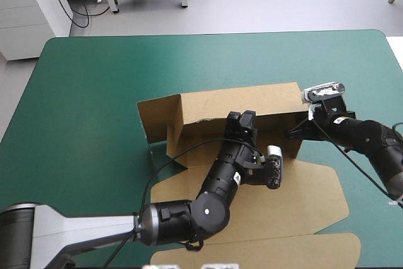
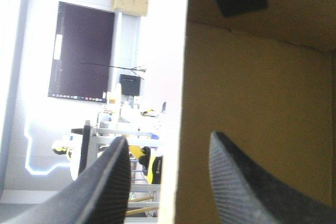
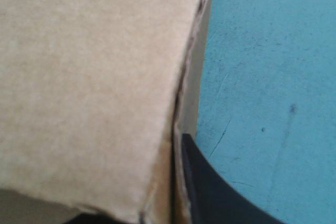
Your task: Fold the box
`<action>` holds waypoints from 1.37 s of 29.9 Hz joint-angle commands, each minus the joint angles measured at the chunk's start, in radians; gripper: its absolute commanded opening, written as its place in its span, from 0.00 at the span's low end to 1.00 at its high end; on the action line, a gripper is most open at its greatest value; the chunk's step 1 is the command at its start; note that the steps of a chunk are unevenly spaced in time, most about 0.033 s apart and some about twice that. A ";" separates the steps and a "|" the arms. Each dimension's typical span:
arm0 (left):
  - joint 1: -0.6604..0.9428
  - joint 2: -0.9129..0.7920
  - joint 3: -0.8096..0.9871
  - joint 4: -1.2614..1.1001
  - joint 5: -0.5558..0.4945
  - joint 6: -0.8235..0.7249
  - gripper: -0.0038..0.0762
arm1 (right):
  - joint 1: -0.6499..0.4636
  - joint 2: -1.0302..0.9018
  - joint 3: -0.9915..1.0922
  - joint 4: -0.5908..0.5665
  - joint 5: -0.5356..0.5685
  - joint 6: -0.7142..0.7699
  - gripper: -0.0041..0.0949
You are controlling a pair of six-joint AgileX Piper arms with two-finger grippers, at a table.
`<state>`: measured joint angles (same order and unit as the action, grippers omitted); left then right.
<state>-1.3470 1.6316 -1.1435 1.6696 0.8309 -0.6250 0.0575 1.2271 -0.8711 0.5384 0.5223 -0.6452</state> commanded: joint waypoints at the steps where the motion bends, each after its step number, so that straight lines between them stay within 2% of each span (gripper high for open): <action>1: -0.078 -0.112 -0.030 0.041 0.173 -0.010 0.32 | 0.008 -0.004 -0.087 -0.050 0.082 0.077 0.04; 3: -0.110 -0.163 -0.030 0.041 0.192 -0.004 0.21 | 0.008 -0.004 -0.131 -0.075 0.125 0.128 0.04; 5: -0.131 -0.230 -0.030 0.041 0.192 -0.005 0.03 | 0.008 -0.004 -0.188 -0.117 0.189 0.192 0.04; 11: -0.070 -0.450 -0.078 -0.005 0.162 -0.015 0.05 | 0.008 0.035 -0.382 -0.169 0.450 0.314 0.04; 16: 0.154 -0.586 -0.176 -0.214 0.057 -0.002 0.05 | 0.008 0.105 -0.540 -0.186 0.649 0.396 0.04; 18: 0.292 -0.615 -0.191 -0.332 -0.003 0.046 0.05 | 0.019 0.131 -0.575 -0.182 0.647 0.428 0.04; 22: 0.560 -0.616 -0.190 -0.667 -0.117 0.266 0.05 | 0.073 0.184 -0.614 -0.182 0.647 0.478 0.04; 29: 1.053 -0.542 -0.189 -1.233 -0.216 0.555 0.05 | 0.181 0.265 -0.616 -0.182 0.647 0.529 0.04; 32: 1.246 -0.510 -0.189 -1.505 -0.206 0.720 0.05 | 0.197 0.303 -0.616 -0.202 0.647 0.540 0.04; 36: 1.478 -0.475 -0.166 -1.864 -0.140 0.941 0.05 | 0.197 0.369 -0.618 -0.239 0.645 0.553 0.04; 41: 1.628 -0.439 -0.120 -2.053 -0.036 1.060 0.05 | 0.197 0.473 -0.652 -0.275 0.555 0.545 0.04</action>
<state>0.2300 1.1975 -1.2569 -0.2699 0.7961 0.3698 0.2506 1.6639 -1.5039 0.2769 1.0946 -0.0889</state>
